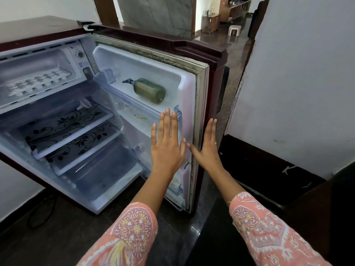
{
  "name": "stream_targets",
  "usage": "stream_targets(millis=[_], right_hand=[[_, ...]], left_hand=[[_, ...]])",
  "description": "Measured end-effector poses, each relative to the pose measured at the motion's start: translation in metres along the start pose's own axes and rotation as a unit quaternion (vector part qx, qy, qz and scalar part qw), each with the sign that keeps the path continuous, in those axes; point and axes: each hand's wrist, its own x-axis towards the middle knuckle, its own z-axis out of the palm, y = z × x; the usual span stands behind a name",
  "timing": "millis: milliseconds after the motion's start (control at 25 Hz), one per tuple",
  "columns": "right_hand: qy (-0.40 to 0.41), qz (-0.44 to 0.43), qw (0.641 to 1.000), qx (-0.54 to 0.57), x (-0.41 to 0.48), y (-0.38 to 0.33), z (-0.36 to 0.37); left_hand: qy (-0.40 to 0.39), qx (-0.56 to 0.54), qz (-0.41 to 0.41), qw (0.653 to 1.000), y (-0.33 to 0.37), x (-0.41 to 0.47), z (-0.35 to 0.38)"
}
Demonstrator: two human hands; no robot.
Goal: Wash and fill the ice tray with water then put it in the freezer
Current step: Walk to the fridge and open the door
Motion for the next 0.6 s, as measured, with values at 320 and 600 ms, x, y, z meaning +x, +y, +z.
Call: stream_targets(millis=[320,600], right_hand=[[0.207,-0.056,0.966,-0.145,-0.033,-0.021,0.039],[-0.006,-0.169,0.954,-0.248,-0.034,-0.040,0.126]], left_hand=[[-0.030,-0.056,-0.030,0.998,-0.036,-0.027,0.004],[-0.113,-0.029,-0.165,0.979,-0.117,-0.081,0.012]])
